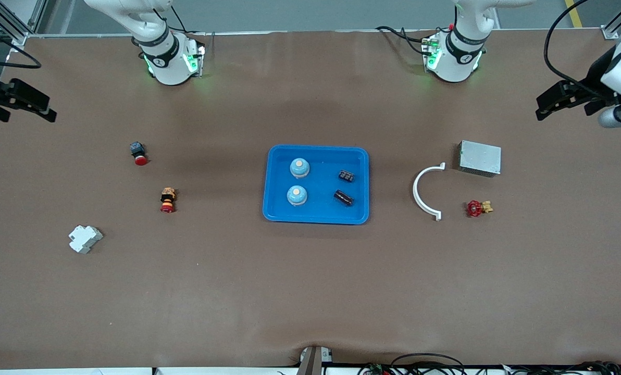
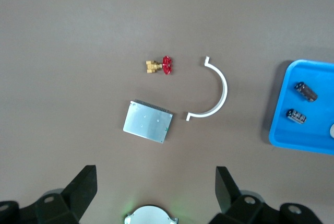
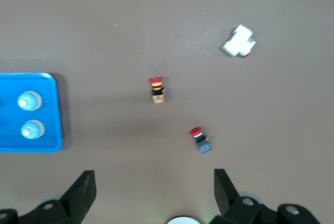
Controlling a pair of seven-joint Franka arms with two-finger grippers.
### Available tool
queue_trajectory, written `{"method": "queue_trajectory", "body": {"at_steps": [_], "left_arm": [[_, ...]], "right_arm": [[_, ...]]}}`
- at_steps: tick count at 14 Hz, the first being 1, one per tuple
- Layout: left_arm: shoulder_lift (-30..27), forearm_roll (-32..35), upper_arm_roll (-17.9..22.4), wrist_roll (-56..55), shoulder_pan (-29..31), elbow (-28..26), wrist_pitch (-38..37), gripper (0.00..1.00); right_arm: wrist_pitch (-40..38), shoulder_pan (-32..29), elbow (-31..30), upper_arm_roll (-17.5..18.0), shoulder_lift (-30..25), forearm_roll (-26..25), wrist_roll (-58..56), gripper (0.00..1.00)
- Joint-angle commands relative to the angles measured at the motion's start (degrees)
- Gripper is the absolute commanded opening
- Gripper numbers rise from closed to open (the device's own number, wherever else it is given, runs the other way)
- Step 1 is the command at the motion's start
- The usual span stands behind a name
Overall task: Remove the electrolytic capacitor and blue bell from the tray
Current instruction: 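Move both grippers from rest toward the blue tray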
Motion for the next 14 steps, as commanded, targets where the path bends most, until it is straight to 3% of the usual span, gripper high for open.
{"method": "queue_trajectory", "body": {"at_steps": [1, 5, 8, 14], "left_arm": [[-0.4, -0.5, -0.2, -0.2, 0.0, -2.2, -0.5, 1.0], [-0.7, -0.8, -1.9, -4.0, -0.1, -5.5, 1.4, 1.0], [-0.6, -0.8, -5.2, -11.0, -0.1, -9.0, 4.9, 1.0], [-0.8, -0.8, -10.6, -18.9, 0.0, -14.7, 7.7, 1.0]], "right_arm": [[2.4, 1.3, -6.3, 0.0, -4.4, 2.1, 4.9, 1.0], [6.0, 8.3, -13.3, 0.0, -7.7, 2.1, 19.4, 1.0], [9.1, 10.3, -18.5, 0.1, -9.2, 6.7, 27.6, 1.0], [24.7, 22.2, -30.2, 2.5, -9.9, 6.6, 46.8, 1.0]]}}
